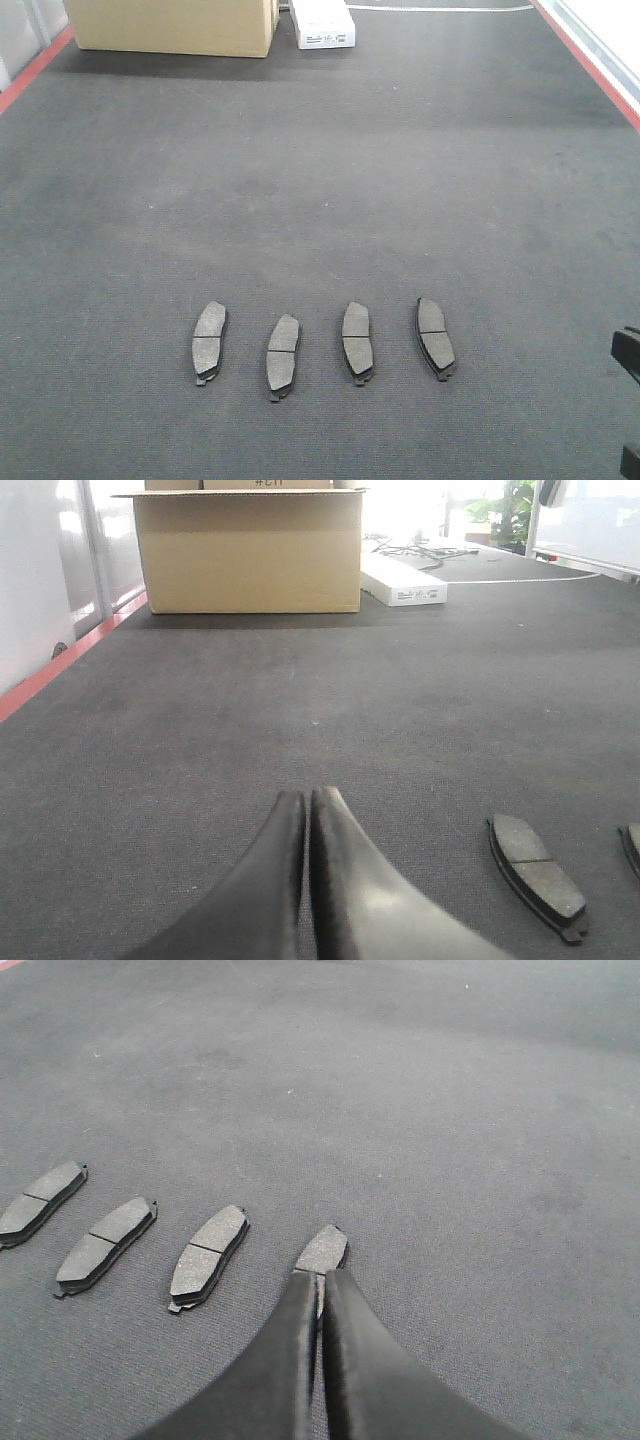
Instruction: Move and align brake pads A on conveyor
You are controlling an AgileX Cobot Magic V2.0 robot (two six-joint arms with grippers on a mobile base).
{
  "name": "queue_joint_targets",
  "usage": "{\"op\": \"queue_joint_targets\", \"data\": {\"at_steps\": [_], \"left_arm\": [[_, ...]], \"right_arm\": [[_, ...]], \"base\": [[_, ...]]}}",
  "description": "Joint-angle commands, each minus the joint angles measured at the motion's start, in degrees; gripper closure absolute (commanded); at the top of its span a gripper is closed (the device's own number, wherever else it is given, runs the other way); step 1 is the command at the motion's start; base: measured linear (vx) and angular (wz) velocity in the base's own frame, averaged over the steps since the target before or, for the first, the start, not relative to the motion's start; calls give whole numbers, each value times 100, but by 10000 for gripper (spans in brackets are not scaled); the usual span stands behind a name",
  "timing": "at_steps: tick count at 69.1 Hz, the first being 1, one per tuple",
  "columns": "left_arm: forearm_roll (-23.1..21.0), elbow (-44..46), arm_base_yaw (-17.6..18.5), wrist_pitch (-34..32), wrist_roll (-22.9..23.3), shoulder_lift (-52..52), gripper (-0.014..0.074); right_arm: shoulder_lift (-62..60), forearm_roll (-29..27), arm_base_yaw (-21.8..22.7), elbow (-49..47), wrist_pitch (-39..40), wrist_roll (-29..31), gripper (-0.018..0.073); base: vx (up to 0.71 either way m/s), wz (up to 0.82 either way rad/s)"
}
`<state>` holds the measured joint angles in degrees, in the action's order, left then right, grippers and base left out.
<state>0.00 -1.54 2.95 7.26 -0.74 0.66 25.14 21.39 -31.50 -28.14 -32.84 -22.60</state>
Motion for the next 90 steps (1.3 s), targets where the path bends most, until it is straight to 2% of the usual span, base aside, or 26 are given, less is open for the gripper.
{"op": "queue_joint_targets", "data": {"at_steps": [1, 23, 29, 34, 43, 51, 70, 78, 81, 90], "left_arm": [[0, 109, -1, -452, -6, 83, 602], [0, 109, -1, -452, -6, 83, 602], [0, 109, -1, -452, -6, 83, 602], [0, 109, -1, -452, -6, 83, 602], [0, 109, -1, -447, -6, 84, 602], [0, 109, -1, -441, -6, 84, 602], [0, 109, -1, -441, -6, 84, 602], [0, 109, -1, -436, -6, 84, 602], [0, 109, -1, -436, -6, 84, 602], [0, 114, -1, -437, -6, 84, 602]], "right_arm": [[34, 143, 7, -160, 350, 47, 566], [34, 237, 7, -160, 350, 160, 566], [-20, 215, 77, -56, 682, 285, 566], [-134, -41, 328, 233, 1483, 632, 566], [-491, -633, 1050, 1033, 2891, 1331, 566], [-967, -1264, 1758, 1630, 3487, 1768, 566], [-2184, -2002, 3045, 2637, 3248, 1866, 566], [-2519, -2139, 3156, 3092, 3175, 1844, 566], [-2640, -2139, 3146, 3078, 2932, 1823, 566], [-2653, -2091, 3146, 3085, 2901, 1823, 566]], "base": [[0, 0], [0, 0], [0, 0], [0, 0], [0, 0], [0, 0], [0, 0], [0, 0], [0, 0], [0, 0]]}}
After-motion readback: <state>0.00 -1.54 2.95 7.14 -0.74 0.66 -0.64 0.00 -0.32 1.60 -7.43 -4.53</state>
